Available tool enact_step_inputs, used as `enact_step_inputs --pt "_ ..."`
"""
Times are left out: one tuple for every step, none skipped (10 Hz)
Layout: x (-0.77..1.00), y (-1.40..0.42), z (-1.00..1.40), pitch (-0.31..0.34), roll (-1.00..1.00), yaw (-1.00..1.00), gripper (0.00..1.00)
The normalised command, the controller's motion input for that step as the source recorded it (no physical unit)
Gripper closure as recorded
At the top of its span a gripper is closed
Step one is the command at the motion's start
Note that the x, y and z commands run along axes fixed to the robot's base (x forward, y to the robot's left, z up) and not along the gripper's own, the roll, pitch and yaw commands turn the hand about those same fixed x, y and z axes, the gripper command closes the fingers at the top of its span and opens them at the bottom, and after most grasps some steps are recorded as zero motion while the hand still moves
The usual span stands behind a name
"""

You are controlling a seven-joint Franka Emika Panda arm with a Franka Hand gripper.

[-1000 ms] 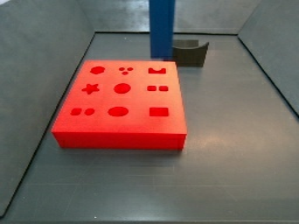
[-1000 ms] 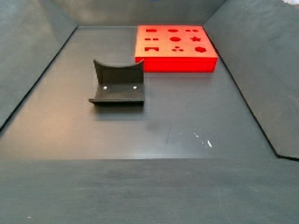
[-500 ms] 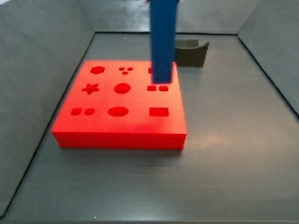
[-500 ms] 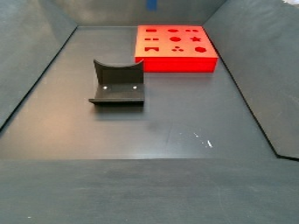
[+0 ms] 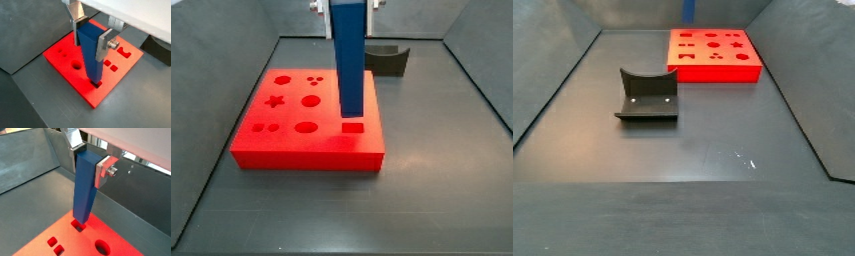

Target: Insert the rectangle object.

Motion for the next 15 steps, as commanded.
enact_step_inputs --pt "0.41 0.13 -0.65 0.0 -0.26 0.05 1.0" --pt "0.37 0.03 -0.54 0.0 -0.24 0.15 1.0" --pt "0.26 -0.03 -0.21 0.0 -0.09 0.04 1.0" --pt "0.09 -0.03 -0.03 0.0 0.0 0.0 1.0" --pt "0.0 0.0 -0.01 0.0 0.01 0.0 1.0" --pt "-0.21 0.0 -0.11 0.0 0.03 0.0 1.0" --pt "-0.34 0.0 -0.12 -0.007 0.01 -0.01 1.0" --pt "-0.25 0.0 -0.06 0.0 0.01 0.0 1.0" --pt "-0.2 0.0 -0.06 0.0 0.04 0.0 1.0" --pt "-0.13 0.0 -0.06 0.0 0.05 0.0 1.0" --pt "0.0 0.0 -0.22 0.0 0.08 0.09 1.0" --pt "0.24 0.0 -0.53 0.106 0.0 0.03 1.0" --pt "0.43 0.0 -0.81 0.226 0.0 0.0 1.0" --pt "0.41 0.0 -0.89 0.184 0.0 0.0 1.0" --pt "0.39 0.0 -0.91 0.154 -0.02 0.05 1.0"
